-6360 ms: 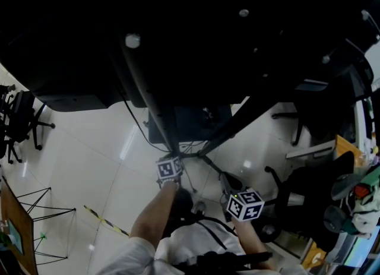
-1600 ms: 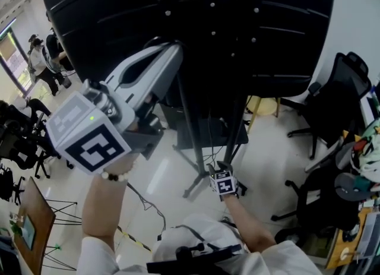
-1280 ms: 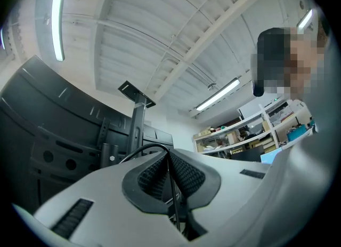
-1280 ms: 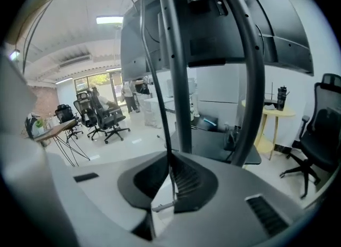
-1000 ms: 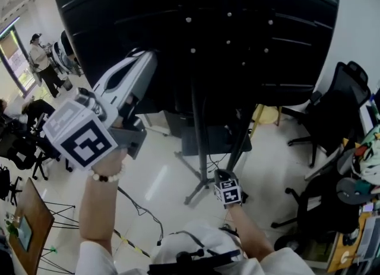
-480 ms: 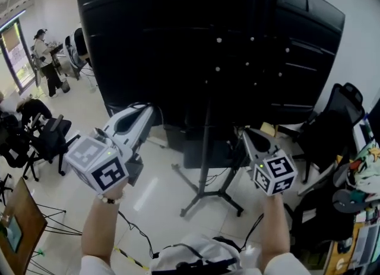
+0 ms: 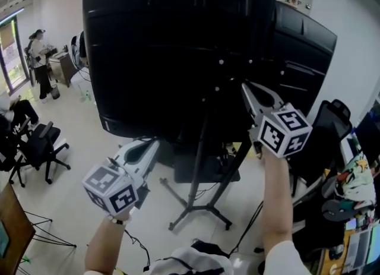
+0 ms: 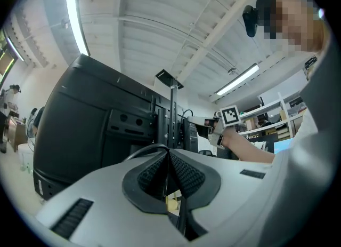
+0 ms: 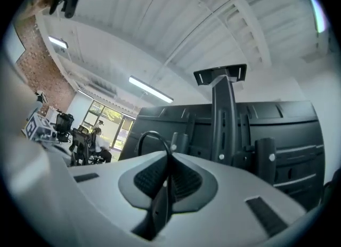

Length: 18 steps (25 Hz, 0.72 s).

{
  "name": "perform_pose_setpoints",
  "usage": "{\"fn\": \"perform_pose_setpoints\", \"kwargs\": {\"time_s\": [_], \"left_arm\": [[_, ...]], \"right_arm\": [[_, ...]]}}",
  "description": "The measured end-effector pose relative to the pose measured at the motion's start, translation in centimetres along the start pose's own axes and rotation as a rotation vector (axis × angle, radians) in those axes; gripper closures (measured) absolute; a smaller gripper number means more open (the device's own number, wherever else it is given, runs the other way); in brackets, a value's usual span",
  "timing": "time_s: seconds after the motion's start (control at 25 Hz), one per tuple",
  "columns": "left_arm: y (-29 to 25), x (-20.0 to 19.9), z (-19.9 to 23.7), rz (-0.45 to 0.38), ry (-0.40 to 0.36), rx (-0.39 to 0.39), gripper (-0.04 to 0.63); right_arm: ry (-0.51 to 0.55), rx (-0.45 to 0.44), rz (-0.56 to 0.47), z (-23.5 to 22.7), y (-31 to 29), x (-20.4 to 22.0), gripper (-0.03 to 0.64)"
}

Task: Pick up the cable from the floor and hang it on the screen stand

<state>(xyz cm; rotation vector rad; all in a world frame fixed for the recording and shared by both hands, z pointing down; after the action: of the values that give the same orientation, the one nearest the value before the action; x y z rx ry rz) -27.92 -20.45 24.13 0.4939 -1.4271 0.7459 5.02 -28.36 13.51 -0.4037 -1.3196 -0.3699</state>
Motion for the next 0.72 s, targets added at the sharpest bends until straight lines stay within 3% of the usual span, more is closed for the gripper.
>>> {"fn": "perform_pose_setpoints", "kwargs": {"time_s": [0.28, 0.52, 0.64, 0.72], "left_arm": [[-1.2, 0.3, 2.2, 0.023, -0.014, -0.12, 0.589], [0.1, -0.3, 3.3, -0.009, -0.004, -0.18, 0.589], [1.1, -0.3, 4.4, -0.025, 0.016, -0.212, 0.589], [1.8, -0.4, 4.8, -0.038, 0.025, -0.22, 0.589]], "right_arm": [[-0.084, 0.014, -0.031, -3.0, -5.6, -5.0, 0.589], [0.057, 0.173, 0.045, -3.5, -8.6, -9.5, 0.589], [0.168, 0.235, 0.162, -3.8, -9.9, -12.0, 0.589], [0.181, 0.235, 0.249, -4.3, -10.9, -12.3, 0.589]]}}
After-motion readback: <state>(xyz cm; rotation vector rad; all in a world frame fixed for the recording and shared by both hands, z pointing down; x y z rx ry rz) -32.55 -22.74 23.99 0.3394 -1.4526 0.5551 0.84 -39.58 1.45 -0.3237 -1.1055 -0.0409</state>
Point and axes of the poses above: the fingertips, and each gripper's own axes: y backward along the fingers, z to its left, x out of its underside, the point moved 10 cm from there along y, backward along the fingers, and after that the axes turned 13 degrees about z, right-handed, at the moved point
